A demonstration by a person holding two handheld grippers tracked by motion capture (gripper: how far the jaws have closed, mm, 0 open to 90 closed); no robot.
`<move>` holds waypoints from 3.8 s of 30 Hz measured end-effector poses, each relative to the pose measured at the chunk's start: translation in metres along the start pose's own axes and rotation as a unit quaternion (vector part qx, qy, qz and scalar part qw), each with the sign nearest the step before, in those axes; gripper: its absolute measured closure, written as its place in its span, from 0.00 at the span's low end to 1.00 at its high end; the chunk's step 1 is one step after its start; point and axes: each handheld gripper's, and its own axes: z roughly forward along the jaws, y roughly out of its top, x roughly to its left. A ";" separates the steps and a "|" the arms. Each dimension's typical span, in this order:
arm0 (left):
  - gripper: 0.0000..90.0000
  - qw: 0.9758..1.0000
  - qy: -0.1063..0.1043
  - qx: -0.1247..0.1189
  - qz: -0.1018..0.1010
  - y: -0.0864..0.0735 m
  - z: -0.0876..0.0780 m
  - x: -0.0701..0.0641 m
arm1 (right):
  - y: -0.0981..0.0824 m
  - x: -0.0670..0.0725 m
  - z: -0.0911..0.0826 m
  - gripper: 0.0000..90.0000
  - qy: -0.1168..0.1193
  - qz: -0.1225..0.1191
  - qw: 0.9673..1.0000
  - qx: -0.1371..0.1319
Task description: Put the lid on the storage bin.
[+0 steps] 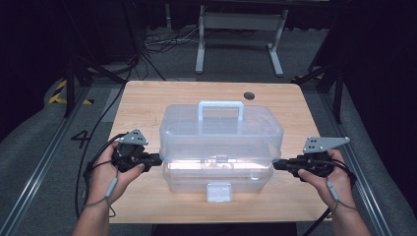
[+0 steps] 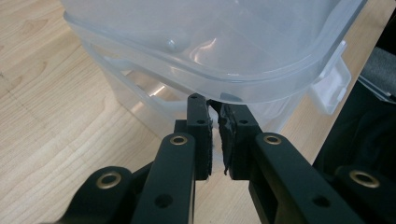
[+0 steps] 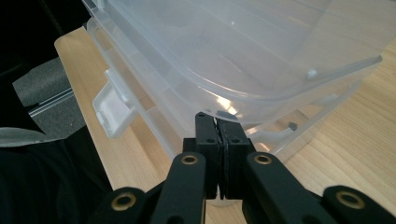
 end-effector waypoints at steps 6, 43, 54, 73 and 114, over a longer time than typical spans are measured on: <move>0.92 1.000 0.000 0.017 0.004 0.000 0.002 -0.001 | -0.002 -0.001 0.000 0.98 -0.003 0.001 1.000 0.012; 0.93 0.994 0.003 0.107 0.024 -0.001 0.018 -0.005 | -0.009 -0.001 0.009 0.98 -0.013 -0.007 0.996 0.085; 0.93 0.991 -0.001 0.128 0.027 -0.001 0.022 -0.006 | -0.010 -0.001 0.012 0.97 -0.010 -0.010 0.994 0.104; 0.93 0.988 -0.008 0.150 0.024 -0.003 0.023 -0.007 | -0.013 0.000 0.019 0.97 -0.005 -0.013 0.991 0.132; 0.62 0.995 0.070 0.009 -0.068 -0.029 -0.015 0.012 | 0.001 -0.028 -0.018 0.67 -0.020 0.013 0.998 0.052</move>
